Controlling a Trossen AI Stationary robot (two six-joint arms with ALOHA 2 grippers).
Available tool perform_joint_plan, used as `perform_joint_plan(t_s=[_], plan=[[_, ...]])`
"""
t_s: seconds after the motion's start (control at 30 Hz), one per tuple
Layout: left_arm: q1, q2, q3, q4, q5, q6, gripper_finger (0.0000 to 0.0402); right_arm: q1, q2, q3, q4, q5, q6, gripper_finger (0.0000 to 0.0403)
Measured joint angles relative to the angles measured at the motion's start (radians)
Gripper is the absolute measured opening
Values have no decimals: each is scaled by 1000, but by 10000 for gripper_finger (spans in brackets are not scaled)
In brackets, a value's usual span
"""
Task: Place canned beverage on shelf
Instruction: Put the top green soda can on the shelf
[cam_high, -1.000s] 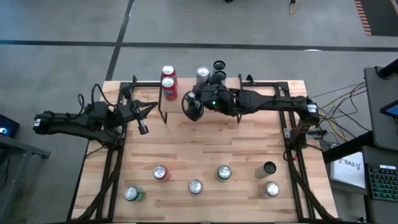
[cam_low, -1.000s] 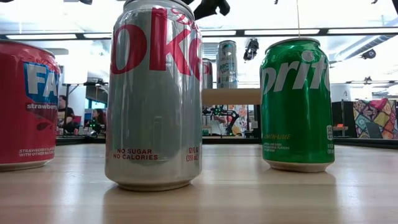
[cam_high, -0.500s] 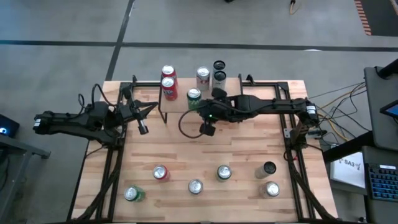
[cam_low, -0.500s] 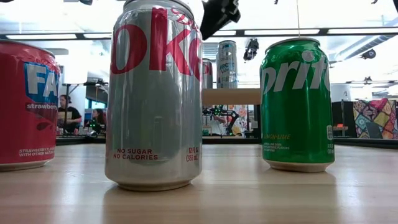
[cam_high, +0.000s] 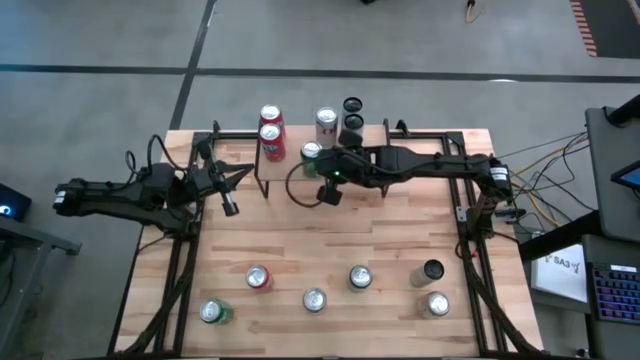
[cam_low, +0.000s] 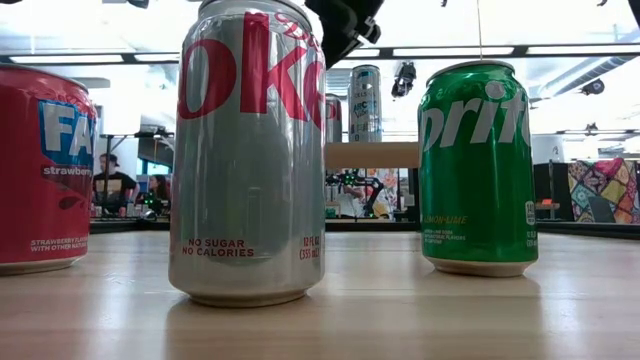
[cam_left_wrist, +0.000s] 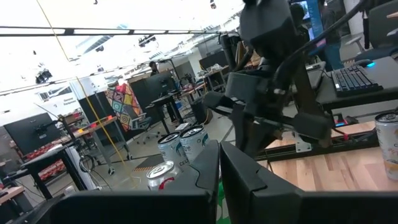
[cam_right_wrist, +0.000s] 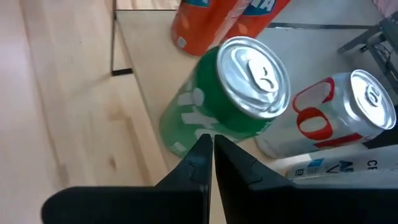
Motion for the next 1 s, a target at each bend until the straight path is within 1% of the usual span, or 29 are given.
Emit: perform_joint_plan(t_s=[0.27, 0.57, 0.8, 1.0], plan=[[0, 0, 0, 0, 0, 0, 0, -23, 0, -5, 11, -1, -1, 9], [0, 0, 0, 0, 0, 0, 0, -23, 0, -25, 68, -8, -24, 9], [0, 0, 0, 0, 0, 0, 0, -25, 0, -61, 161, -8, -48, 9], [0, 0, 0, 0, 0, 0, 0, -28, 0, -58, 177, -2, -31, 9]])
